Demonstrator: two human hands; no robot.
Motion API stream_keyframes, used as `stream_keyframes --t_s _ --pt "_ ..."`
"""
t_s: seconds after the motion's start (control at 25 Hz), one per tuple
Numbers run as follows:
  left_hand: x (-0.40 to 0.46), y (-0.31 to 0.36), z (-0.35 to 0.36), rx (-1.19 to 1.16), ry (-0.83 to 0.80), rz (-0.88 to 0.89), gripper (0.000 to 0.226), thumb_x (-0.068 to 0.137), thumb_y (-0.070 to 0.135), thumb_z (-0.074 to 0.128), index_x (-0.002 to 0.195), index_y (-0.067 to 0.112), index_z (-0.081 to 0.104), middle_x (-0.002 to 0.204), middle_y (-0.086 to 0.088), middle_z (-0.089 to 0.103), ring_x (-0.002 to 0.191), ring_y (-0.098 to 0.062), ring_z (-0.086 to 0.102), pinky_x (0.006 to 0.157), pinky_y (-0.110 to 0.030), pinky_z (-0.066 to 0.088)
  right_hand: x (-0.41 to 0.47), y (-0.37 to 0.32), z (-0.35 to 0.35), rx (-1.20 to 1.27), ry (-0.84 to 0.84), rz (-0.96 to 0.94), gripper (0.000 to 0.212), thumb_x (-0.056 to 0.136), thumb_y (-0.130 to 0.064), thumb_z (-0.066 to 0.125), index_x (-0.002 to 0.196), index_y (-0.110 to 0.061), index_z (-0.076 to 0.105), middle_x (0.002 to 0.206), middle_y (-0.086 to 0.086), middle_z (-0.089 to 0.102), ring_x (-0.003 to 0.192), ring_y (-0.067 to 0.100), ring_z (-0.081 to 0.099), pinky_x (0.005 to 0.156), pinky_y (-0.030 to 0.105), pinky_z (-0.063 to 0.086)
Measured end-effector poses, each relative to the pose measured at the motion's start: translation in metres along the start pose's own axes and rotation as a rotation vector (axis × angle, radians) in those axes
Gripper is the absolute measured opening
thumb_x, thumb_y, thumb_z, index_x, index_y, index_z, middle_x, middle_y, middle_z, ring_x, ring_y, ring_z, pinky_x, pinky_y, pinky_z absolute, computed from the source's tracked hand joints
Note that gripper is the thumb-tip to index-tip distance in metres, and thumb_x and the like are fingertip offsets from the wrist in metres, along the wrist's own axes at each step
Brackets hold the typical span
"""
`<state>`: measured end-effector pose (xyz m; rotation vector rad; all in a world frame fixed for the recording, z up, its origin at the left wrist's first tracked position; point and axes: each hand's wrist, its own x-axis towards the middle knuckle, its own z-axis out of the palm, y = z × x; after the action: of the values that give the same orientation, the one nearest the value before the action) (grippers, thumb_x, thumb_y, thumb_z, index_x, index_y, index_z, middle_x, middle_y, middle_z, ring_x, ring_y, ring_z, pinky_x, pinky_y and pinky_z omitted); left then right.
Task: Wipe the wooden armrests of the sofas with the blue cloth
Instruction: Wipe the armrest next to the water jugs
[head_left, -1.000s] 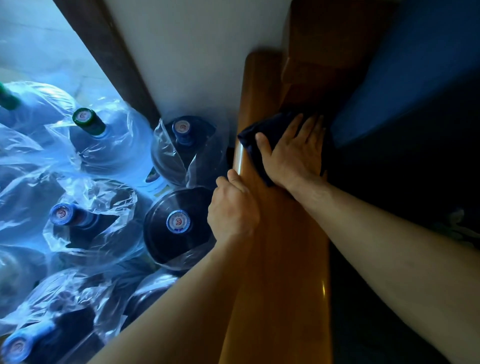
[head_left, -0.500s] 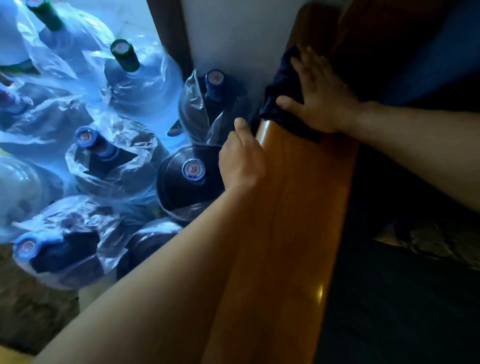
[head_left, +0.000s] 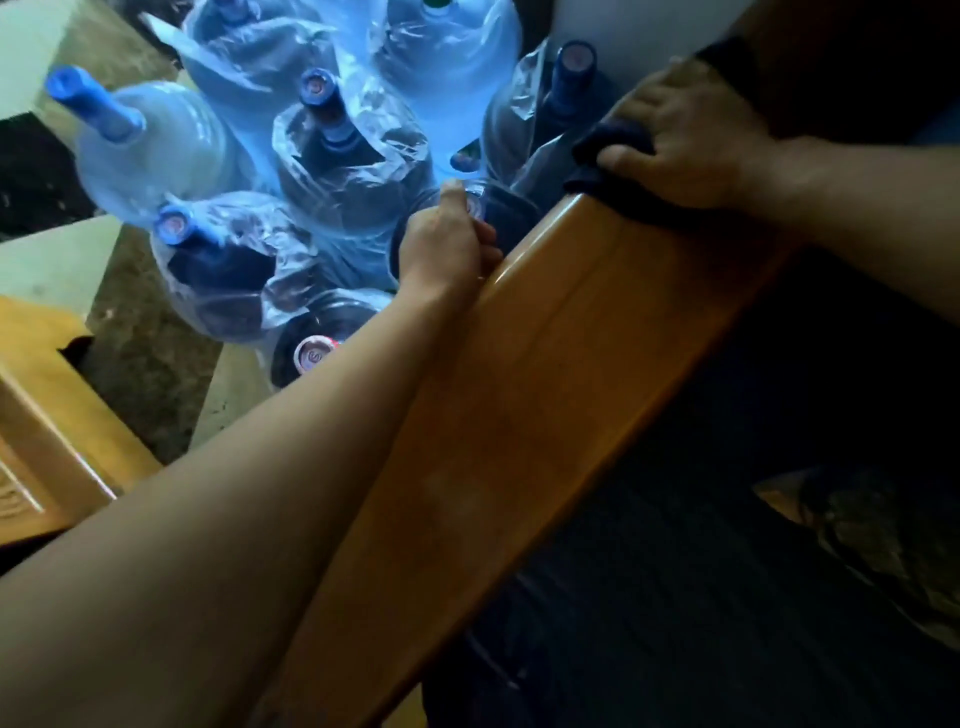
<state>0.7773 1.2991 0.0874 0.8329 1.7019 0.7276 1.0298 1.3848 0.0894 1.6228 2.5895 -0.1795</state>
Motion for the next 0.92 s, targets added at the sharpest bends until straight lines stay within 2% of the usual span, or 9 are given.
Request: stream_keyframes --t_s 0.08,0.2,0.32,0.52,0.64,0.8,0.92 --pt "-0.024 -0.02 -0.036 0.027 0.033 0.019 0.068 0.107 0.048 0.029 0.07 0.008 0.07 0.067 -0.015 0.075 0.062 -0.028 0.069 0.066 -0.037 0.056 -0.008 -0.025 0.002 -0.006 -0.016 -0.085 0.077 0.094 -0.075 0.023 0.138 -0.02 0.054 0.141 0.011 0.057 0.137 0.029 0.042 0.122 0.046 0.017" --pt "-0.052 -0.044 -0.075 0.103 0.054 0.004 0.069 0.106 0.051 0.029 0.069 0.011 0.07 0.078 -0.021 0.076 0.079 -0.038 0.073 0.085 -0.05 0.059 -0.022 -0.054 0.004 0.029 -0.025 -0.103 0.082 0.09 -0.082 0.017 0.14 -0.027 0.05 0.143 0.006 0.054 0.141 0.027 0.039 0.125 0.048 0.013" --pt "-0.072 -0.068 -0.109 0.18 0.027 -0.005 0.067 0.103 0.054 0.03 0.068 0.014 0.071 0.08 -0.018 0.077 0.084 -0.035 0.073 0.095 -0.053 0.055 -0.033 -0.094 0.008 0.029 -0.024 -0.104 0.083 0.087 -0.085 0.018 0.138 -0.029 0.051 0.142 0.004 0.054 0.14 0.028 0.038 0.125 0.05 0.012" --pt "-0.101 -0.108 -0.163 0.395 -0.01 0.026 0.048 0.103 0.044 0.041 0.076 0.02 0.073 0.078 0.003 0.075 0.074 -0.014 0.069 0.088 -0.038 0.055 -0.061 -0.178 0.023 0.003 -0.008 -0.131 0.073 0.09 -0.08 0.026 0.139 -0.031 0.049 0.144 0.002 0.051 0.142 0.029 0.035 0.126 0.049 0.011" --pt "-0.118 -0.134 -0.197 0.395 -0.004 -0.006 0.044 0.103 0.035 0.046 0.078 0.013 0.074 0.077 -0.001 0.074 0.066 -0.009 0.065 0.08 -0.034 0.054 -0.077 -0.226 0.026 0.008 -0.028 -0.116 0.072 0.091 -0.078 0.028 0.141 -0.03 0.047 0.144 0.002 0.049 0.144 0.029 0.033 0.126 0.05 0.008" --pt "-0.136 -0.164 -0.233 0.426 0.038 -0.029 0.044 0.101 0.032 0.048 0.079 0.01 0.079 0.076 -0.003 0.075 0.064 -0.007 0.062 0.065 -0.025 0.045 -0.107 -0.287 0.039 0.014 0.018 -0.027 0.072 0.092 -0.074 0.032 0.146 -0.028 0.044 0.153 0.002 0.042 0.148 0.03 0.027 0.125 0.052 0.011" --pt "-0.145 -0.175 -0.247 0.272 0.017 -0.081 0.039 0.101 0.026 0.051 0.081 0.004 0.078 0.082 -0.01 0.076 0.068 -0.016 0.065 0.071 -0.027 0.053 -0.124 -0.34 0.043 0.026 -0.002 0.011 0.072 0.093 -0.072 0.032 0.147 -0.027 0.043 0.156 0.002 0.039 0.151 0.031 0.024 0.125 0.053 0.011"
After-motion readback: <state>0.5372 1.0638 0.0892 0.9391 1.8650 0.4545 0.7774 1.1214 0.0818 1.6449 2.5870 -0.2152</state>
